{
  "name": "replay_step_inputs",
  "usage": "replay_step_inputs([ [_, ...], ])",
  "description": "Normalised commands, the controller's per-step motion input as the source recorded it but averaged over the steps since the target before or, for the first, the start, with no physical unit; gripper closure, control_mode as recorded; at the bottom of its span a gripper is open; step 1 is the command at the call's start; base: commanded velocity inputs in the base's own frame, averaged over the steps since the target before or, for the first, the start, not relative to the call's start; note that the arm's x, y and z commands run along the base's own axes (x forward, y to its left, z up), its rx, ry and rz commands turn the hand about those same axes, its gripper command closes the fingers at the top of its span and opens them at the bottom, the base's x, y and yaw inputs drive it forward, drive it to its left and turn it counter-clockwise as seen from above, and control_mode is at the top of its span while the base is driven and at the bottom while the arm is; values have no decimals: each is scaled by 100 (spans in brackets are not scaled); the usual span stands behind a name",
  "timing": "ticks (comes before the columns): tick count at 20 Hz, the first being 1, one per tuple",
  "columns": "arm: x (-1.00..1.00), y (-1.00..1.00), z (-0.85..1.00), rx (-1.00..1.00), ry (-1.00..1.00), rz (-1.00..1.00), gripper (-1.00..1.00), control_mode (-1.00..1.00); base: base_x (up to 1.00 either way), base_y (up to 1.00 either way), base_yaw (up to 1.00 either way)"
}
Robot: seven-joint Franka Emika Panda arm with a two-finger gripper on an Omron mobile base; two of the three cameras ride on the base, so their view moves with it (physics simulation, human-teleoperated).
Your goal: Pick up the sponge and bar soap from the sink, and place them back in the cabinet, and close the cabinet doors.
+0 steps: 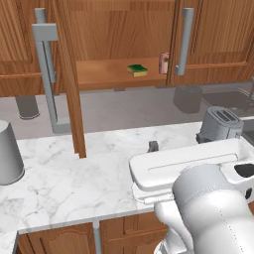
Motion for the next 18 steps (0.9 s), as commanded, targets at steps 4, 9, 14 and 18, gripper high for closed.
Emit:
replay_step_inputs([
  [4,0,41,0,0,0,0,-100,-100,0,0,0],
  [9,0,39,0,0,0,1,-100,-100,0,0,0],
  [14,0,33,-6,0,0,2,-100,-100,0,0,0],
  [18,0,27,-15,0,0,2,-100,-100,0,0,0],
])
